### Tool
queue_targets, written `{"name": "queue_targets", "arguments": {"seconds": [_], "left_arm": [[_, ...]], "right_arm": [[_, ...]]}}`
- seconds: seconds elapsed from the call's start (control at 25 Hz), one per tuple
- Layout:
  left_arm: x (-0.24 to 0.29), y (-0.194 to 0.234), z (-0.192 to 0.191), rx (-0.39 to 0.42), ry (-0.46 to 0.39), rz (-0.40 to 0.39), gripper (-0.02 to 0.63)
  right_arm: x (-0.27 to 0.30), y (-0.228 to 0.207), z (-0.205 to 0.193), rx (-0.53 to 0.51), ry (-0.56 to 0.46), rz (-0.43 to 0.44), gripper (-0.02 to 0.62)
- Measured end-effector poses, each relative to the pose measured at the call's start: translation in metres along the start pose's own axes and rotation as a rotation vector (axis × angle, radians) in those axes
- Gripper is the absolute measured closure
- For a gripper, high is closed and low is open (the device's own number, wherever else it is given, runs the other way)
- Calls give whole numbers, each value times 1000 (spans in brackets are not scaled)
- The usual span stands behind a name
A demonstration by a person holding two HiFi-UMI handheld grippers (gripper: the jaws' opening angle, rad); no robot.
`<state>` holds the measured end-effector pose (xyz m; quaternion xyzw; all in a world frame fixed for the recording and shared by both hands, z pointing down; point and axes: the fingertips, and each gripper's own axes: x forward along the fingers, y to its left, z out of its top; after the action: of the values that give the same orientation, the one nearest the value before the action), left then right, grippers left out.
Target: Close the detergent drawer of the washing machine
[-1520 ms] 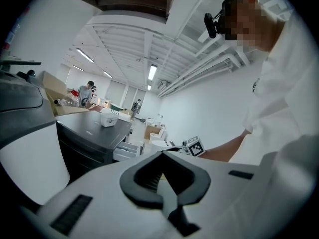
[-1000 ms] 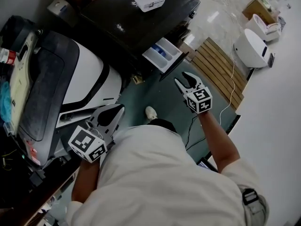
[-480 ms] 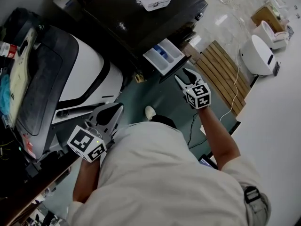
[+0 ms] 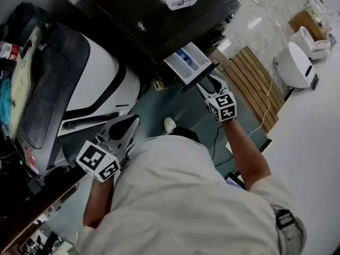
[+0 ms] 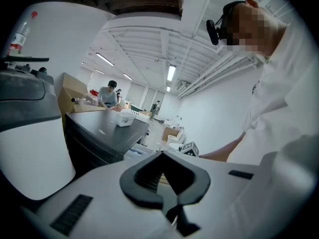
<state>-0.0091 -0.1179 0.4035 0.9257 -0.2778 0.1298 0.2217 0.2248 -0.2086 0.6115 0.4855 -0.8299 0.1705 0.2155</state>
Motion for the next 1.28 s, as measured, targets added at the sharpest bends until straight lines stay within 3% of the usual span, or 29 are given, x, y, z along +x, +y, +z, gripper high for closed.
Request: {"name": "queue_targets", "arguments": {"seconds": [1.28], "left_arm": [[7, -6, -4, -6, 10, 15, 611]], "right_arm": [[19, 1, 12, -21, -12, 38, 387]]}}
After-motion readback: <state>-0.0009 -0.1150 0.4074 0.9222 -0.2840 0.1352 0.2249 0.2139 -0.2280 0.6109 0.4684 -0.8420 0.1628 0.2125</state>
